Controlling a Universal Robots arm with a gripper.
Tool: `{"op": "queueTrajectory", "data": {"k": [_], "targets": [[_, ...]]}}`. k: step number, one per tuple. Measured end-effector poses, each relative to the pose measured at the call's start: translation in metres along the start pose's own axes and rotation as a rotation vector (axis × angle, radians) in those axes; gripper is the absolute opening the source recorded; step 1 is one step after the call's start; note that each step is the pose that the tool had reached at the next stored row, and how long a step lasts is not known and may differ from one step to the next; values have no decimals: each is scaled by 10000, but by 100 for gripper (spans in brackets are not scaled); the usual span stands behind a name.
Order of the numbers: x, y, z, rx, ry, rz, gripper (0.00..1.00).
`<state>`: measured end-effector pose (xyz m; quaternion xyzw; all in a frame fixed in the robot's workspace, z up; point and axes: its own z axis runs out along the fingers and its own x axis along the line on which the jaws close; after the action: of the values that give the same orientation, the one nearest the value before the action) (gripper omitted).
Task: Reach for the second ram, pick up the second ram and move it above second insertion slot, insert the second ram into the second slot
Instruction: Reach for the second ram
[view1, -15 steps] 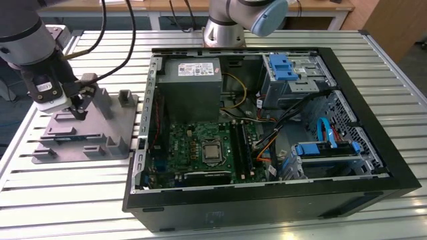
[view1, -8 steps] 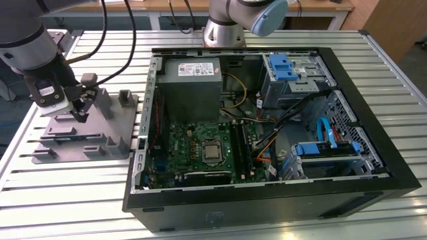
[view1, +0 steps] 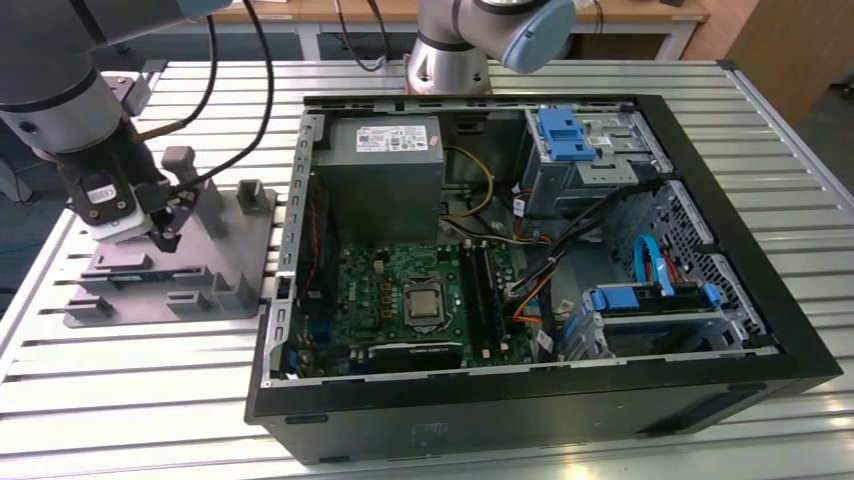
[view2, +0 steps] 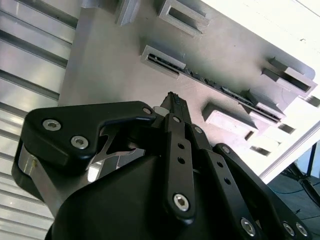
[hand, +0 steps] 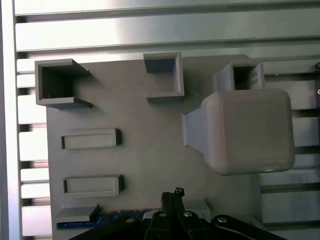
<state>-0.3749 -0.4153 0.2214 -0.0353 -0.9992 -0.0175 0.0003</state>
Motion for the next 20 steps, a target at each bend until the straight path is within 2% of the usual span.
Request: {"op": "queueTrajectory", "data": {"k": [3,4,11,15,17,20], "targets": [[15,-4,55,1,0,1,10],[41,-6,71,2,1,1,10],[308,-26,83,-1,-18,-1,10],[332,-73,93,15,-15,-25,10],[330,-98,92,110,-22,-33,10],[329,-113,92,316,-34,-90,10]]}}
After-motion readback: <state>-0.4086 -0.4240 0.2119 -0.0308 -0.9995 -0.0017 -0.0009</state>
